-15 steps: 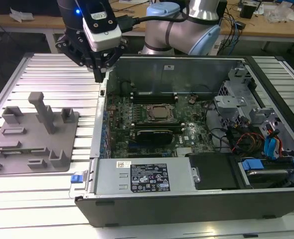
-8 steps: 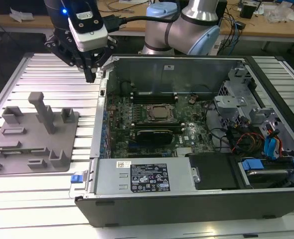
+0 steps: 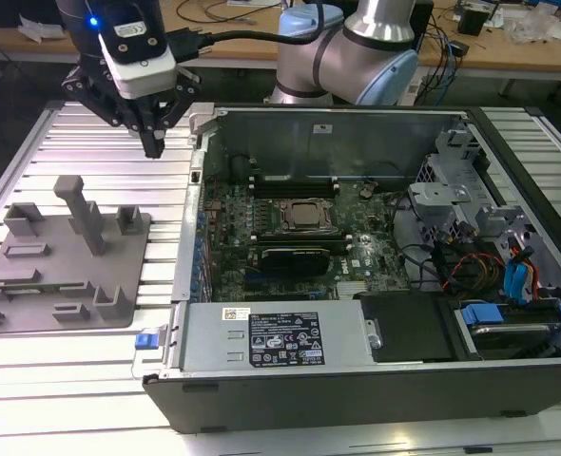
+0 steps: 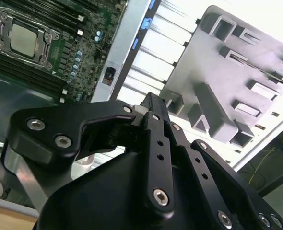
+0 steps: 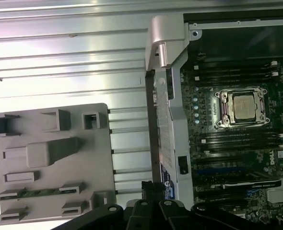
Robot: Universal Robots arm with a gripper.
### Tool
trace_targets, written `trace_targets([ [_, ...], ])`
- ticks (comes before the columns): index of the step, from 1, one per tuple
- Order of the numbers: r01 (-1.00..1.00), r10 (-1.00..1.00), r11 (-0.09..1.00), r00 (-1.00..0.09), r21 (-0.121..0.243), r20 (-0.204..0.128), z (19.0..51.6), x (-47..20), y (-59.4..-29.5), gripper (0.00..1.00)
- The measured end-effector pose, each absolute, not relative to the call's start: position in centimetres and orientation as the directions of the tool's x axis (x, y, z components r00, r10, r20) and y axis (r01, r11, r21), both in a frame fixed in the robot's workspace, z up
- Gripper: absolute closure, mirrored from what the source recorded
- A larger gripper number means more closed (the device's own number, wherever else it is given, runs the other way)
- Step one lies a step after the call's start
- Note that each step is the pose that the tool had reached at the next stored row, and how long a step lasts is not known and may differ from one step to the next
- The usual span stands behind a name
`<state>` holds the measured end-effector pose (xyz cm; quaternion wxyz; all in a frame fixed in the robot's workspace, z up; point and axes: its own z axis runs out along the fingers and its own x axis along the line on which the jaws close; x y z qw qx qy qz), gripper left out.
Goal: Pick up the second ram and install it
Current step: 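Reach for the second ram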
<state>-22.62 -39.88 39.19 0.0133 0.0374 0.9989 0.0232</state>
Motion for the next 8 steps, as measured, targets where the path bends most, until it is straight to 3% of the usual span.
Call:
trace_targets([
  [8, 0.074, 0.075, 0.996, -0.997, 0.047, -0.025, 39.1, -25.3, -39.9, 0.92],
])
